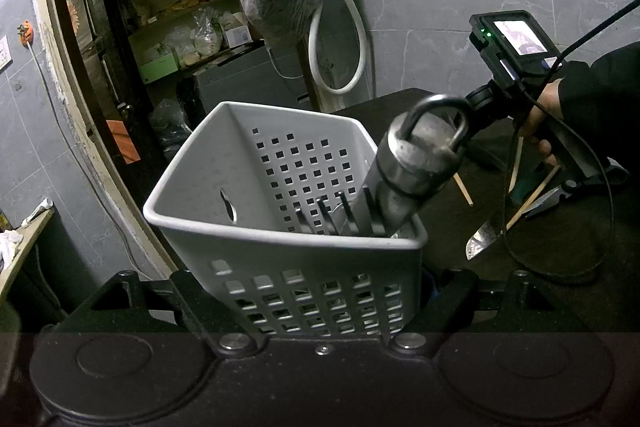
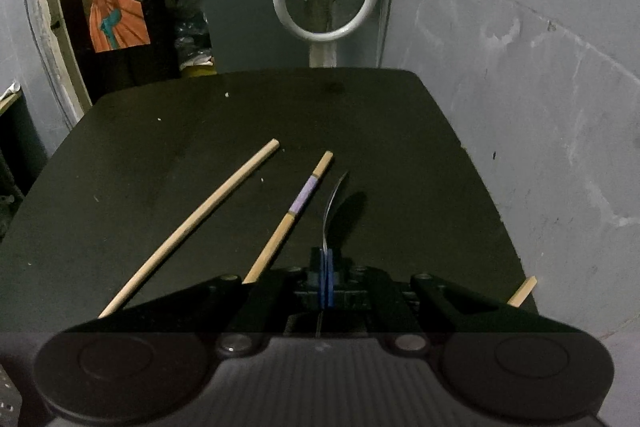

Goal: Organize utensils
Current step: 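Close the right gripper on the grey spoon's handle and lift it, then carry the grey spoon over the caddy and drop it in with the right gripper, then move the right gripper down to the green-handled scissors on the table, then grasp the green-handled scissors by a handle loop with the right gripper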

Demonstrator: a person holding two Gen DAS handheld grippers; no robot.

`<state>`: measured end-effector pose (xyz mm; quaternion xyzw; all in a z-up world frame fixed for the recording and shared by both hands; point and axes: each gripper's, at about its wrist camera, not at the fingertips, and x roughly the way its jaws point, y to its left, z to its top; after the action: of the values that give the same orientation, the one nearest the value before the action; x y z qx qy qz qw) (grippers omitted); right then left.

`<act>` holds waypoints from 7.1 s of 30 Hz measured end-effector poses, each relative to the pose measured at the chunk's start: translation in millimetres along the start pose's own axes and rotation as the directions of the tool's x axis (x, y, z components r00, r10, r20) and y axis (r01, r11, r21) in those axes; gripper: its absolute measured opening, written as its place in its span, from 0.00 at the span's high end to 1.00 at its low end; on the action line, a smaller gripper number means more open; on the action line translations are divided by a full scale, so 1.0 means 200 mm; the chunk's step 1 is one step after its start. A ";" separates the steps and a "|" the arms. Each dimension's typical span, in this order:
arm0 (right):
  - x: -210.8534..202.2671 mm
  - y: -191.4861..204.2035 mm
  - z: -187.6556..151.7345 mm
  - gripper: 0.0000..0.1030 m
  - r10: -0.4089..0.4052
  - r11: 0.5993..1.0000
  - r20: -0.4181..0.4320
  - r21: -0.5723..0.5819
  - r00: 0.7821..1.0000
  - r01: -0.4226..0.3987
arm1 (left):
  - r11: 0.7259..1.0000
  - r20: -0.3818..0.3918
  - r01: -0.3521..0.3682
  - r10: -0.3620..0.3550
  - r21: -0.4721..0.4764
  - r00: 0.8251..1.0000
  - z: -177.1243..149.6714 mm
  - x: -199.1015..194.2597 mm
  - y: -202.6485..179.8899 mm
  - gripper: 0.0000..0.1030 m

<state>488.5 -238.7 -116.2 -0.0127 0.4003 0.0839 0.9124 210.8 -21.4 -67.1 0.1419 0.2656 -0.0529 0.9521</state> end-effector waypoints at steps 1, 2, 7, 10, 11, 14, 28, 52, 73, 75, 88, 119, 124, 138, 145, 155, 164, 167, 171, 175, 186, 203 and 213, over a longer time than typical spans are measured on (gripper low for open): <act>0.00 0.00 0.00 0.98 0.002 1.000 -0.001 -0.001 1.000 -0.002 | 1.000 0.000 0.000 0.000 -0.001 1.000 0.00 0.00 0.00 0.18; 0.01 0.00 0.01 0.98 0.002 1.000 -0.003 -0.004 1.000 -0.002 | 1.000 0.001 0.000 0.000 -0.001 1.000 0.00 0.00 0.00 0.18; -0.07 -0.04 0.02 0.98 0.047 0.995 0.048 0.086 0.998 -0.051 | 1.000 0.001 -0.001 0.001 0.000 1.000 0.00 0.00 0.00 0.18; -0.21 -0.06 0.05 0.98 0.102 0.982 0.150 0.141 0.983 -0.124 | 1.000 0.001 -0.001 0.001 0.001 1.000 0.00 0.00 0.00 0.18; -0.27 -0.07 0.05 0.98 0.126 0.974 0.191 0.164 0.974 -0.158 | 1.000 0.001 0.000 0.000 0.000 1.000 0.00 0.00 0.00 0.18; -0.42 -0.09 0.07 0.98 0.181 0.948 0.299 0.201 0.937 -0.247 | 1.000 0.004 0.003 -0.003 0.000 1.000 0.00 0.01 0.01 0.18; -0.91 0.04 0.02 0.98 0.507 0.669 0.639 0.132 0.579 -0.731 | 1.000 0.021 0.017 -0.017 0.010 1.000 -0.04 0.01 0.01 0.19; -0.88 0.65 -0.36 0.98 0.654 0.744 0.462 -0.255 0.599 -0.617 | 1.000 0.032 0.020 -0.021 0.020 0.999 -0.04 0.00 0.00 0.19; -1.02 0.66 -0.46 0.42 0.663 0.749 0.397 -0.334 0.635 -0.573 | 1.000 0.033 0.021 -0.022 0.023 0.999 -0.04 0.01 0.00 0.19; -1.06 0.65 -0.45 0.30 0.651 0.758 0.421 -0.334 0.631 -0.560 | 1.000 0.034 0.021 -0.022 0.023 0.999 -0.04 0.01 -0.01 0.19; -1.11 0.30 -0.51 0.00 0.342 0.929 0.519 -0.063 0.784 -0.364 | 0.999 0.027 0.030 -0.031 0.030 0.999 -0.04 0.00 0.00 0.19; -0.60 -0.22 -0.78 0.01 -0.093 0.963 0.047 0.259 0.995 0.078 | 0.998 0.014 0.038 -0.039 0.039 0.999 -0.02 0.02 0.01 0.19; -0.64 -0.19 -0.79 0.01 -0.077 0.976 0.009 0.205 0.997 0.073 | 0.998 0.018 0.039 -0.040 0.048 0.999 -0.03 0.02 0.01 0.19; -0.85 -0.01 -0.87 0.00 0.119 0.967 -0.171 0.244 0.978 -0.075 | 0.997 0.029 0.052 -0.054 0.054 0.998 -0.05 0.02 0.01 0.18; -0.95 0.09 -0.82 0.00 0.300 0.943 -0.176 0.201 0.937 -0.264 | 0.996 0.037 0.069 -0.072 0.060 0.997 -0.06 0.02 0.03 0.19; -0.95 -0.18 -0.90 0.00 0.186 0.954 -0.142 0.264 0.972 -0.144 | 0.993 0.049 0.098 -0.101 0.071 0.994 -0.08 0.03 0.06 0.19; -0.99 -0.10 -0.99 0.04 0.200 0.963 -0.160 0.213 0.967 -0.164 | 0.986 0.060 0.135 -0.141 0.093 0.988 -0.08 0.03 0.09 0.19; -1.01 -0.06 -1.01 0.04 0.218 0.953 -0.175 0.248 0.960 -0.172 | 0.983 0.064 0.148 -0.155 0.105 0.986 -0.09 0.03 0.11 0.19; -1.01 0.07 -1.02 0.02 0.314 0.919 -0.177 0.303 0.933 -0.252 | 0.979 0.067 0.166 -0.174 0.118 0.982 -0.10 0.04 0.12 0.19; -0.97 0.18 -0.99 0.02 0.472 0.838 -0.122 0.369 0.873 -0.402 | 0.974 0.076 0.185 -0.196 0.133 0.978 -0.10 0.04 0.14 0.19; -1.11 0.29 -0.97 0.06 0.332 0.941 -0.109 -0.033 0.937 -0.337 | 0.965 0.091 0.214 -0.229 0.153 0.969 -0.12 0.04 0.17 0.19; -0.90 0.47 -0.83 0.26 0.249 0.941 -0.070 -0.219 0.966 -0.259 | 0.971 0.096 0.200 -0.213 0.133 0.972 -0.12 0.04 0.16 0.19; -0.81 0.57 -0.79 0.54 0.123 0.891 -0.070 -0.432 0.990 -0.141 | 0.984 0.082 0.159 -0.165 0.082 0.983 -0.11 0.04 0.14 0.20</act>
<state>246.3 -163.5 -99.0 -0.1910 0.3896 0.2331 0.8703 212.1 11.9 -81.8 0.1528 0.2316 -0.1464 0.9495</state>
